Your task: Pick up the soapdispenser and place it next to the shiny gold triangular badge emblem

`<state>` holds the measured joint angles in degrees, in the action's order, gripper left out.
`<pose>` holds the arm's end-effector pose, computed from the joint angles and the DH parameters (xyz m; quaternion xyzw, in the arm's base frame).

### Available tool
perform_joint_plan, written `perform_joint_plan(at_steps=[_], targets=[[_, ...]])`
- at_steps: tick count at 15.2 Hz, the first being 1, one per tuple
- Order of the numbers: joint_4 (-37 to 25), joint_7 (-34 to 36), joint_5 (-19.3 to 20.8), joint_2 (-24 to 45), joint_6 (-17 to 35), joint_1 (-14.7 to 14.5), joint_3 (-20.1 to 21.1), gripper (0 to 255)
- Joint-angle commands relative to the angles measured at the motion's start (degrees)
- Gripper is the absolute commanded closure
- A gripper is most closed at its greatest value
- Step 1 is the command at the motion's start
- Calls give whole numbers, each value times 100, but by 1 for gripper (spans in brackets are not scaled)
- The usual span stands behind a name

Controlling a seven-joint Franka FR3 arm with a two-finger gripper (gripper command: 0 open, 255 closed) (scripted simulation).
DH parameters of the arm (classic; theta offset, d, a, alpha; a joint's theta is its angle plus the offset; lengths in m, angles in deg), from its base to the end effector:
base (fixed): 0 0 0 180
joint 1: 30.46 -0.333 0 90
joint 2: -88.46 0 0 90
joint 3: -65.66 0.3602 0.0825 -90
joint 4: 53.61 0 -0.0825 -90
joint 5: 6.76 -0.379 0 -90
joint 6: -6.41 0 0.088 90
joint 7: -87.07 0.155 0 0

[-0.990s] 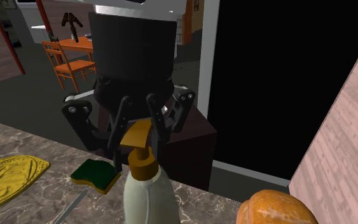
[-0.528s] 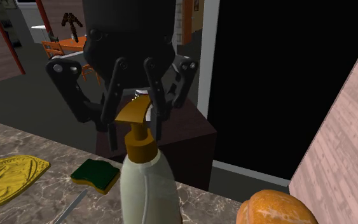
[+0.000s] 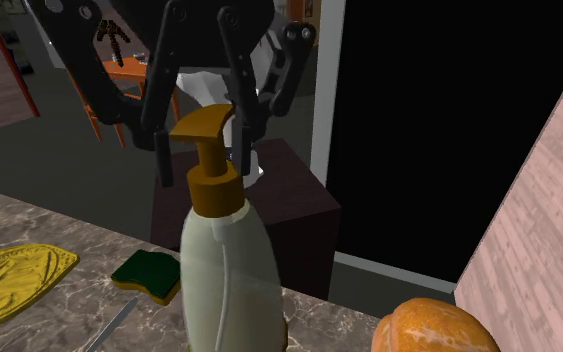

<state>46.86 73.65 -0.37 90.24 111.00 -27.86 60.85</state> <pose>0.5694 -0.0878 0.5403 0.9961 0.0653 0.0101 0.0583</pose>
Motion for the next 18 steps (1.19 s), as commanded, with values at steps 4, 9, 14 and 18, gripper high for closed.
perform_joint_plan(at_steps=[4,9,14,18], targets=[[-454,-54,-14,50,-399,4,-4,255],[-904,-95,-25,102,-796,2,-2,255],[-1408,-138,-36,193,-1207,2,-2,255],[-1858,-176,-46,297,-1550,4,-3,255]])
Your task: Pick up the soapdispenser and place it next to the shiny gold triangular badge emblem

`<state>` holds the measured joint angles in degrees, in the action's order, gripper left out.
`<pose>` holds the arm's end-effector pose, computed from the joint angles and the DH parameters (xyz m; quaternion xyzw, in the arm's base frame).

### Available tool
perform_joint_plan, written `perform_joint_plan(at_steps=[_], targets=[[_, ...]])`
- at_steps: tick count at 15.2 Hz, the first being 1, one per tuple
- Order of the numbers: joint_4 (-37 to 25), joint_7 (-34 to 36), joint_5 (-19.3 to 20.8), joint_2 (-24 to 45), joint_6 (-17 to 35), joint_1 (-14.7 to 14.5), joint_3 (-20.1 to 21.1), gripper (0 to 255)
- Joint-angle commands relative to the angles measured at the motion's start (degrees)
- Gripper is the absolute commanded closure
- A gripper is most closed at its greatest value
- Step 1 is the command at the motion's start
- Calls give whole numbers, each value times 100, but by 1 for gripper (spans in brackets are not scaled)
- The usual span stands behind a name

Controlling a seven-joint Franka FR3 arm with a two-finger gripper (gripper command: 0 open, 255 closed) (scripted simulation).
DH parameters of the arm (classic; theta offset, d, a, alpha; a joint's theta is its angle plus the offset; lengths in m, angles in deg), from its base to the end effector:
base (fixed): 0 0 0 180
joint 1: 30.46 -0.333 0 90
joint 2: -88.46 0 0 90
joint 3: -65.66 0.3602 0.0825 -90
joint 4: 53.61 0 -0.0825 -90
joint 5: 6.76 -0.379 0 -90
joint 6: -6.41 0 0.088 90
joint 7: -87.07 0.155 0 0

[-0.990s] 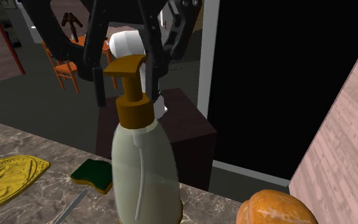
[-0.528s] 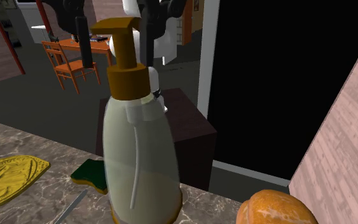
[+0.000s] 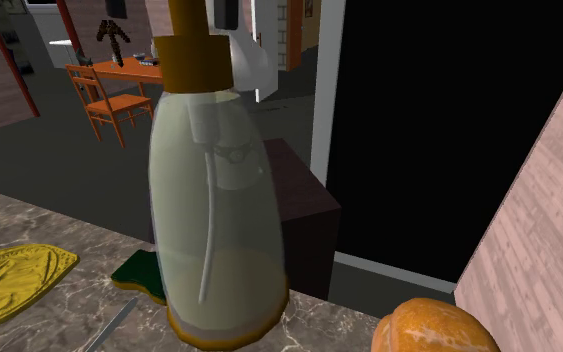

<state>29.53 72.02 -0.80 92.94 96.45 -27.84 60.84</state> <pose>0.5733 -0.0889 0.6338 0.9961 0.0654 0.0101 0.0583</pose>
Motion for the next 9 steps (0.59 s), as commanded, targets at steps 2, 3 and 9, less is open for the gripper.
perform_joint_plan(at_steps=[2,3,9], targets=[[-368,-34,-7,93,-272,4,-3,255],[-495,-44,-10,128,-363,5,-4,255],[-1351,-113,-28,402,-943,14,-11,255]])
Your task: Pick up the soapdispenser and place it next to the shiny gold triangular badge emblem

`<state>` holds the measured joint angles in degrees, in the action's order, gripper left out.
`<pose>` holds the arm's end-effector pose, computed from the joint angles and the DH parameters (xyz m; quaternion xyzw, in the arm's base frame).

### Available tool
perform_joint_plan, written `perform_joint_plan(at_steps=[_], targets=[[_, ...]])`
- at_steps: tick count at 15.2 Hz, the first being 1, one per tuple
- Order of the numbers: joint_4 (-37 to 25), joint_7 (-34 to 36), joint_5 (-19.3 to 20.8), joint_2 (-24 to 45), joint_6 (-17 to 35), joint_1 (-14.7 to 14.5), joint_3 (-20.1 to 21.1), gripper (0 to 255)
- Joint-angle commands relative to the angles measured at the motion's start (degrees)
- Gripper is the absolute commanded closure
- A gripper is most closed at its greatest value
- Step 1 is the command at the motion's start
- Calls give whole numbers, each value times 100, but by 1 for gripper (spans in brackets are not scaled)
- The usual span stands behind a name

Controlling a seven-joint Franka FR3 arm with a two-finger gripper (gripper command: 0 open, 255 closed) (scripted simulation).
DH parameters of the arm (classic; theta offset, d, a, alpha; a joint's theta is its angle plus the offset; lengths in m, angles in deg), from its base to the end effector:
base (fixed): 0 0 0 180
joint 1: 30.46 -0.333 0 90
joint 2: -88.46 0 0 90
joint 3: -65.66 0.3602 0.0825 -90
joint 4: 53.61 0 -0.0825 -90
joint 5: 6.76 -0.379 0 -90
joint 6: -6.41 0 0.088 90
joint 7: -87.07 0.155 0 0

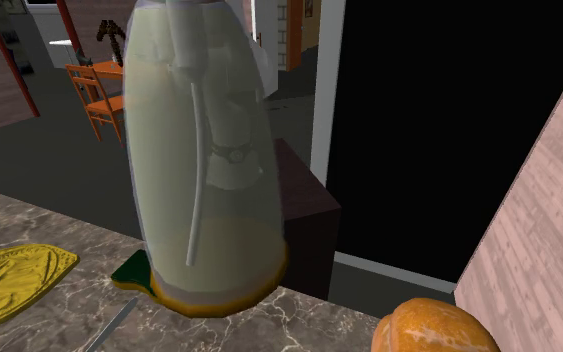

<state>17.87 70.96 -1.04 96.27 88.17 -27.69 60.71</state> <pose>0.5751 -0.0901 0.6804 0.9961 0.0653 0.0100 0.0584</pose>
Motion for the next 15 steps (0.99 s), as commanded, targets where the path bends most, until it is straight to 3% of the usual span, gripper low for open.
perform_joint_plan(at_steps=[1,9,12,13,15], targets=[[-348,-19,-8,126,-220,1,0,255],[-2046,-148,-50,815,-1223,43,-22,255],[-3182,-226,-86,1351,-1821,89,-38,255],[-3935,-272,-113,1735,-2187,128,-49,255],[-2590,-433,-81,924,-1632,243,-93,255]])
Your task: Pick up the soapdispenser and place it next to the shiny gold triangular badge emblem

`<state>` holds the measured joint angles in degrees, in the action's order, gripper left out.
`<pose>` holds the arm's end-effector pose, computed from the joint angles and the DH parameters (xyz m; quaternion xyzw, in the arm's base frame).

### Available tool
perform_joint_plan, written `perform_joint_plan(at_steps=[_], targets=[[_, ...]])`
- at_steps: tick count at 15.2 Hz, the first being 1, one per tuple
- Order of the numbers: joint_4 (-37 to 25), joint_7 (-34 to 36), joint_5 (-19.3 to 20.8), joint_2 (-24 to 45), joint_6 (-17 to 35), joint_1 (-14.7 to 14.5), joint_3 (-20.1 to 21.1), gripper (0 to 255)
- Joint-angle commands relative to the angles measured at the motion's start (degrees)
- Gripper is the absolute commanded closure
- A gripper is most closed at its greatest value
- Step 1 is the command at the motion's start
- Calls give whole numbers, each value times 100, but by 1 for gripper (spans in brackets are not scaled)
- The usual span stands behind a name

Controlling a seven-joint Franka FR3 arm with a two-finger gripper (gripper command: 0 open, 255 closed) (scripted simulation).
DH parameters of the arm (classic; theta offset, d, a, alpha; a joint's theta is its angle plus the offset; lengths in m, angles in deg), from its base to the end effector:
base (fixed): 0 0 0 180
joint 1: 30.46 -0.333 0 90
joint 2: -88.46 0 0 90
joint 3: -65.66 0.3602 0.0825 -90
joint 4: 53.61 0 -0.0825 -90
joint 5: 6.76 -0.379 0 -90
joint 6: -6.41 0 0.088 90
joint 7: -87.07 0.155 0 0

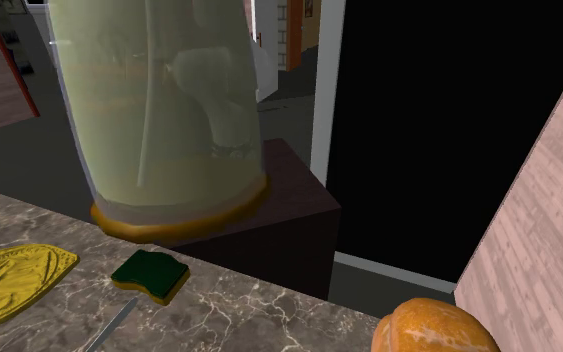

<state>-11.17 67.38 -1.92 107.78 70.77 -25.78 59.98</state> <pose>0.5767 -0.1035 0.7485 0.9961 0.0652 0.0091 0.0583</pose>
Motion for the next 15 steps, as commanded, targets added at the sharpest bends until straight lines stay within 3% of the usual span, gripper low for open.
perform_joint_plan(at_steps=[1,7,15], targets=[[692,-174,13,-471,255,121,-53,255],[2010,-859,30,-1387,733,549,-322,255],[2777,-1901,40,-1976,1016,1101,-821,255]])
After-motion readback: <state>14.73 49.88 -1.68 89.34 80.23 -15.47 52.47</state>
